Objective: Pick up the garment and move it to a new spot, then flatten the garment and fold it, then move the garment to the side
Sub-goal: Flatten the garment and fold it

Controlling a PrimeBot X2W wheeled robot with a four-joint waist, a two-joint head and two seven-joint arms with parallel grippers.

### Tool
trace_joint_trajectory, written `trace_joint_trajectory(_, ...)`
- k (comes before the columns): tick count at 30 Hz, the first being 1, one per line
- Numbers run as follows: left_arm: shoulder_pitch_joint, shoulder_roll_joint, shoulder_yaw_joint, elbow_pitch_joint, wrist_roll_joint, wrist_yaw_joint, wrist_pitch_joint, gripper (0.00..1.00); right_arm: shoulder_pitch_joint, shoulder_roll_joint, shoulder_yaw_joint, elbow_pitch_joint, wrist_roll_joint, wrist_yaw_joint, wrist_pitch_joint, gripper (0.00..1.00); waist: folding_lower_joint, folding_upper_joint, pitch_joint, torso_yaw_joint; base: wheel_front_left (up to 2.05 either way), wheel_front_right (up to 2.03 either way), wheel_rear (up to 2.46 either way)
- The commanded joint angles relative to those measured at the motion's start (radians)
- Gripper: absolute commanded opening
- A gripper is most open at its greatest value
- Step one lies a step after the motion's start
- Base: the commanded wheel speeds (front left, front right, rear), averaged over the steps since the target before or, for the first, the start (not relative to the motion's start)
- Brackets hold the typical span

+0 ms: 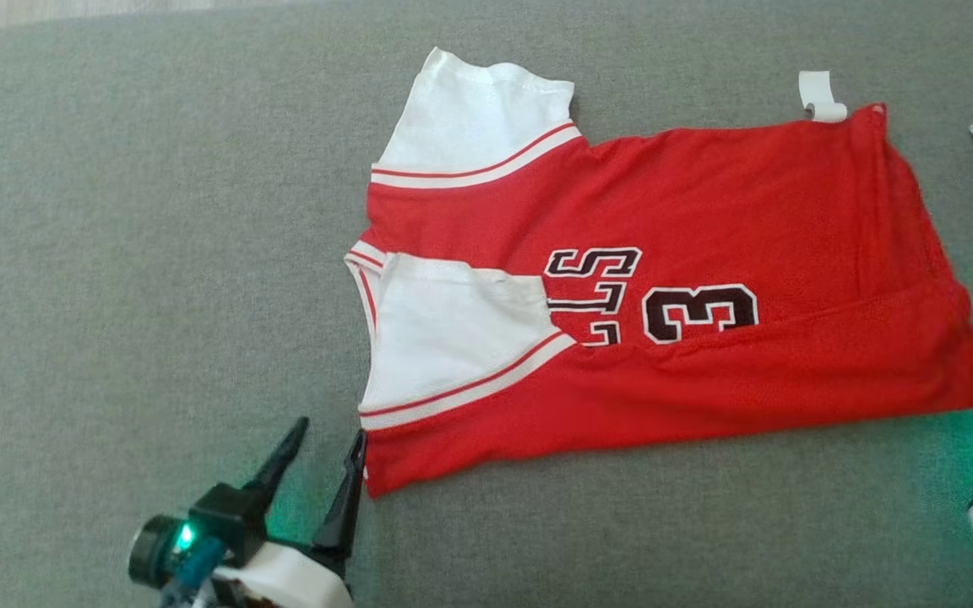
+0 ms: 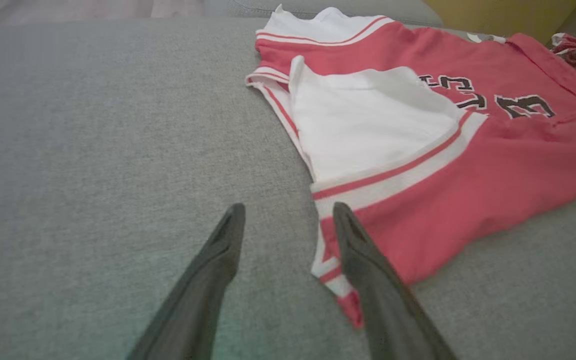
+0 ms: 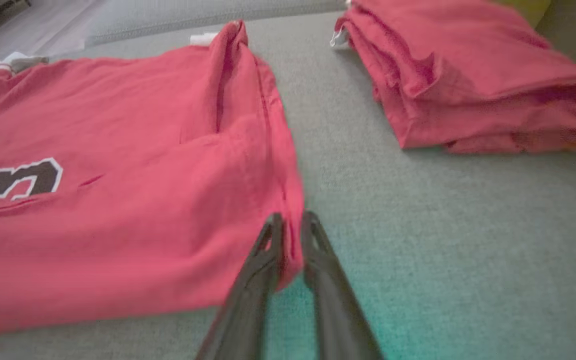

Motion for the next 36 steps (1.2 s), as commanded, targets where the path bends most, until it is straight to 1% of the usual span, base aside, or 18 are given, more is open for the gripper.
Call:
trace_joint_trajectory(1, -0.036, 0.038, 0.040, -0.034, 0.004, 0.007, 0.000, 1.00, 0.005, -0.034, -0.019, -0.039, -0.010, -0.001, 0.002, 1.00, 0.0001, -0.0001, 0.005, 0.001, 0.00, 0.00, 0.00)
trace_joint_trajectory(3, -0.068, 0.055, 0.039, -0.058, 0.019, -0.005, 0.007, 1.00, 0.004, -0.022, -0.046, -0.069, -0.021, -0.001, 0.009, 1.00, 0.0001, -0.0001, 0.013, 0.002, 0.00, 0.00, 0.00)
trace_joint_trajectory(7, -0.197, 0.128, 0.056, -0.097, 0.063, -0.039, 0.065, 1.00, -0.018, -0.004, -0.108, -0.135, -0.059, -0.001, 0.018, 1.00, 0.0001, -0.0001, 0.052, 0.004, 0.00, 0.00, 0.00)
trace_joint_trajectory(10, -0.352, 0.178, 0.086, -0.118, 0.082, -0.086, 0.125, 1.00, -0.051, 0.011, -0.114, -0.190, -0.090, -0.001, 0.037, 1.00, 0.0001, -0.0001, 0.093, -0.007, 0.00, 0.00, 0.00)
trace_joint_trajectory(11, -0.409, 0.189, 0.093, -0.116, 0.083, -0.108, 0.148, 1.00, -0.064, 0.015, -0.112, -0.206, -0.100, -0.001, 0.042, 1.00, 0.0001, -0.0001, 0.107, -0.014, 0.00, 0.00, 0.00)
trace_joint_trajectory(12, -0.463, 0.197, 0.095, -0.110, 0.077, -0.140, 0.178, 1.00, -0.079, 0.019, -0.103, -0.221, -0.106, -0.001, 0.049, 1.00, 0.0001, -0.0001, 0.123, -0.026, 0.00, 0.00, 0.00)
trace_joint_trajectory(13, -0.518, 0.204, 0.091, -0.103, 0.068, -0.185, 0.204, 1.00, -0.094, 0.024, -0.093, -0.233, -0.112, -0.001, 0.053, 1.00, 0.0001, -0.0001, 0.136, -0.039, 0.00, 0.00, 0.00)
trace_joint_trajectory(14, -0.619, 0.207, 0.100, -0.069, 0.035, -0.251, 0.253, 1.00, -0.129, 0.035, -0.062, -0.255, -0.127, -0.001, 0.062, 1.00, 0.0001, -0.0001, 0.162, -0.073, 0.00, 0.00, 0.00)
trace_joint_trajectory(16, -0.714, 0.216, 0.101, -0.026, 0.019, -0.291, 0.305, 1.00, -0.173, 0.052, -0.028, -0.266, -0.144, -0.001, 0.063, 1.00, 0.0001, -0.0001, 0.191, -0.112, 0.00, 0.00, 0.00)
trace_joint_trajectory(18, -0.798, 0.220, 0.097, 0.026, -0.001, -0.313, 0.361, 1.00, -0.213, 0.071, 0.006, -0.268, -0.155, -0.001, 0.059, 1.00, 0.0001, -0.0001, 0.218, -0.150, 0.00, 0.00, 0.00)
trace_joint_trajectory(22, -0.939, 0.231, 0.056, 0.123, -0.040, -0.336, 0.484, 1.00, -0.270, 0.100, 0.060, -0.260, -0.156, -0.001, 0.035, 1.00, 0.0001, -0.0001, 0.271, -0.215, 0.00, 0.00, 0.00)
trace_joint_trajectory(27, -1.065, 0.252, -0.014, 0.210, -0.105, -0.341, 0.603, 1.00, -0.315, 0.109, 0.095, -0.225, -0.143, -0.001, 0.004, 1.00, 0.0001, -0.0001, 0.329, -0.278, 0.00, 0.00, 0.00)
trace_joint_trajectory(31, -1.129, 0.303, -0.075, 0.257, -0.128, -0.341, 0.661, 1.00, -0.349, 0.115, 0.126, -0.186, -0.133, -0.001, -0.026, 1.00, 0.0001, -0.0001, 0.357, -0.325, 0.00, 0.00, 0.00)
trace_joint_trajectory(32, -1.139, 0.319, -0.094, 0.264, -0.126, -0.341, 0.670, 1.00, -0.357, 0.117, 0.135, -0.176, -0.132, -0.001, -0.034, 1.00, 0.0001, -0.0001, 0.362, -0.335, 0.00, 0.00, 0.00)
trace_joint_trajectory(33, -1.139, 0.319, -0.094, 0.264, -0.126, -0.341, 0.670, 1.00, -0.357, 0.117, 0.135, -0.176, -0.132, -0.001, -0.034, 1.00, 0.0001, -0.0001, 0.362, -0.335, 0.00, 0.00, 0.00)
trace_joint_trajectory(35, -1.155, 0.351, -0.129, 0.271, -0.129, -0.341, 0.684, 1.00, -0.371, 0.121, 0.153, -0.158, -0.124, -0.001, -0.047, 1.00, 0.0001, -0.0001, 0.370, -0.353, 0.00, 0.00, 0.00)
trace_joint_trajectory(36, -1.160, 0.362, -0.141, 0.271, -0.138, -0.341, 0.685, 0.69, -0.377, 0.122, 0.161, -0.149, -0.118, -0.001, -0.054, 1.00, 0.0001, -0.0001, 0.373, -0.361, 0.00, 0.00, 0.00)
